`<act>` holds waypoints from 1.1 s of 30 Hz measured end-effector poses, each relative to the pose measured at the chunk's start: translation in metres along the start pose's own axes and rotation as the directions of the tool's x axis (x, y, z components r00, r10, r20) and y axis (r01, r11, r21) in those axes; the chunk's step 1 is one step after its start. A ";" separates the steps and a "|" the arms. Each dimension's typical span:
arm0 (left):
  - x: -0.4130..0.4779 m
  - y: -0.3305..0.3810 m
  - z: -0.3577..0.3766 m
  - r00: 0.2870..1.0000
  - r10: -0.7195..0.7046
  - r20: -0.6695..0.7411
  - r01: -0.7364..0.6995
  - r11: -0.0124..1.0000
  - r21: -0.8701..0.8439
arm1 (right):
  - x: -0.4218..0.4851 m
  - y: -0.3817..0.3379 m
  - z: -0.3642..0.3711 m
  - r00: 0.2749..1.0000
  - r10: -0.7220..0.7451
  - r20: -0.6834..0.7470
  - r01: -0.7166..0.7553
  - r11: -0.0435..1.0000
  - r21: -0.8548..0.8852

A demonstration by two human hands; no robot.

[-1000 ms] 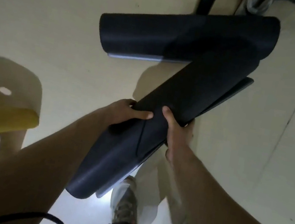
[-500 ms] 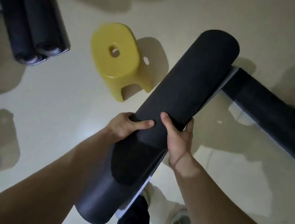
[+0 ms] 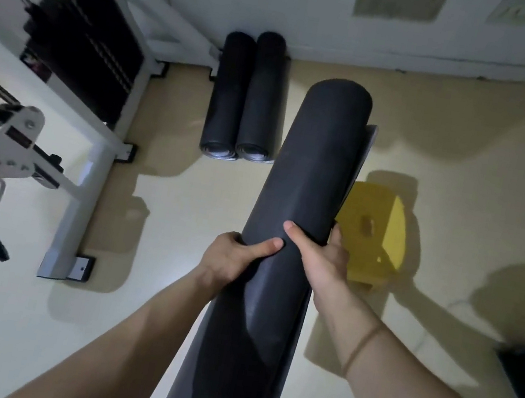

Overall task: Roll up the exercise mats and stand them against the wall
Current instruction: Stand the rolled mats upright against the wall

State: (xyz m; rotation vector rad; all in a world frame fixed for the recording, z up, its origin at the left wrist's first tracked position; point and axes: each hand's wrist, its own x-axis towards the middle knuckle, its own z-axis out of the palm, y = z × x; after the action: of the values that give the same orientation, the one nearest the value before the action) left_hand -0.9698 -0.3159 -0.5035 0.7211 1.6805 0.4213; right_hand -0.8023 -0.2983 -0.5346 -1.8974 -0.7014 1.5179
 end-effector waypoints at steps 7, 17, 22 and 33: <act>0.108 0.088 -0.053 0.998 0.051 -0.030 -0.053 0.996 -0.067 | 0.121 -0.090 0.061 0.999 -0.040 0.019 0.041 0.997 -0.061; 0.322 0.235 -0.081 0.988 0.137 0.077 -0.122 0.977 -0.173 | 0.327 -0.230 0.117 0.988 -0.151 -0.030 0.145 0.980 -0.134; 0.460 0.272 -0.081 0.984 0.087 0.155 -0.062 0.985 -0.159 | 0.445 -0.263 0.145 0.983 -0.160 -0.095 0.141 0.974 -0.179; 0.698 0.261 -0.033 0.992 0.007 0.126 -0.001 0.999 -0.047 | 0.676 -0.226 0.186 0.986 -0.120 -0.113 0.098 0.979 -0.178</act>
State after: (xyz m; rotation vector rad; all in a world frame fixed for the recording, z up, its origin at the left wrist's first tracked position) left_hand -1.0168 0.3431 -0.8498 0.7028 1.5460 0.4079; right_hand -0.8529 0.3683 -0.8446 -2.0238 -0.8890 1.2961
